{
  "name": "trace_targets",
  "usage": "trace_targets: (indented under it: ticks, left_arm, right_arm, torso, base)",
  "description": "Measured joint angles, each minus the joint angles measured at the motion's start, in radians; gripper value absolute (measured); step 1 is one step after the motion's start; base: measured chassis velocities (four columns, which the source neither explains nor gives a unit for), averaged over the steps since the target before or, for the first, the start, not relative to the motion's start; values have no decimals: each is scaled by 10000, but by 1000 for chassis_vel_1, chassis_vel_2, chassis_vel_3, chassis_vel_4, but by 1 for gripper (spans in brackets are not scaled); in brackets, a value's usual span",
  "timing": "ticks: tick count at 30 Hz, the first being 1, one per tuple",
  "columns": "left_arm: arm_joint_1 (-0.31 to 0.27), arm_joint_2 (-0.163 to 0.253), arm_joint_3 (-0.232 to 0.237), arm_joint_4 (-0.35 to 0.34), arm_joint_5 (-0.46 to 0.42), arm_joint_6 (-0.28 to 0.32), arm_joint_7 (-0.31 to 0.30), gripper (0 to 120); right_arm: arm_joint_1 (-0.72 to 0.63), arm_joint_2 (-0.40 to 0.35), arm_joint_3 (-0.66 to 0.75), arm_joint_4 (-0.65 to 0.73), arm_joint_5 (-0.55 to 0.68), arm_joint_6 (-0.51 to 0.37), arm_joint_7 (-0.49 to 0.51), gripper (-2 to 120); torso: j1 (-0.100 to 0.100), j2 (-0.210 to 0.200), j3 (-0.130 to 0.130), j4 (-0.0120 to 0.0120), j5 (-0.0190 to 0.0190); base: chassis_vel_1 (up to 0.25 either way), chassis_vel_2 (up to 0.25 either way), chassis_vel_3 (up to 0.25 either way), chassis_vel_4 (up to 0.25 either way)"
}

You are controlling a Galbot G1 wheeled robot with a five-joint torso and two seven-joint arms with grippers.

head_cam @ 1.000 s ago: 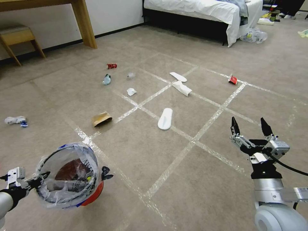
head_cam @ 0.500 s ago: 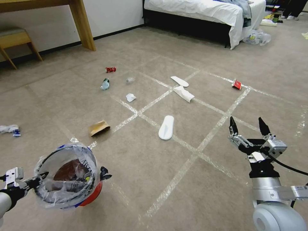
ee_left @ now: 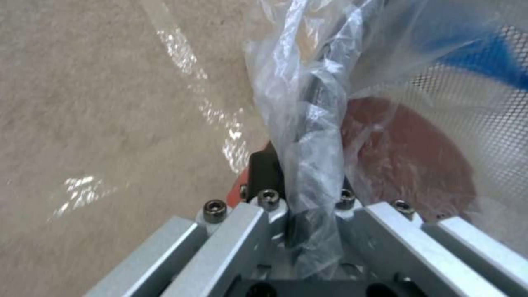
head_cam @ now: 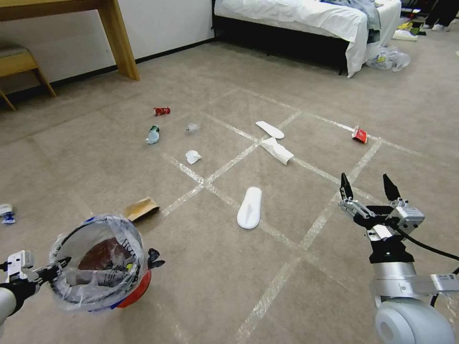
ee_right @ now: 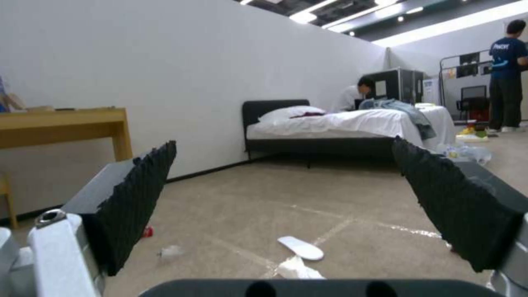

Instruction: Pick up the trash bin and place the garbage on the floor into it.

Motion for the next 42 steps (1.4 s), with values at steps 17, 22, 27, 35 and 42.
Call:
trace_targets:
  ticks: [17,22,27,35,42]
  left_arm:
    - [-44,66,-11,95,-4,0,0,1]
    - [-72,88,-6,126,-6,0,11,1]
    - [-73,107,-6,135,-8,0,20,1]
    - [-78,106,2,141,-14,1,36,1]
    - [-87,73,5,146,-11,0,46,1]
  right_arm:
    - [86,34,-34,-40,13,-73,-12,100]
    - [107,66,-65,-68,-2,-79,-13,100]
    - [109,78,-71,-69,-10,-83,-15,100]
    - [92,98,-78,-70,-26,-86,-17,100]
    - [89,98,-106,-67,-32,-54,-46,100]
  torso:
    - [0,0,0,2,-3]
    - [0,0,0,-1,-2]
    - [0,0,0,1,-1]
    - [0,0,1,0,-1]
    - [1,-1,2,0,-1]
  base:
    - [-163,164,161,-161]
    - [-164,160,158,-161]
    - [-171,162,175,-165]
    - [-154,164,160,-159]
    - [-105,133,123,-125]
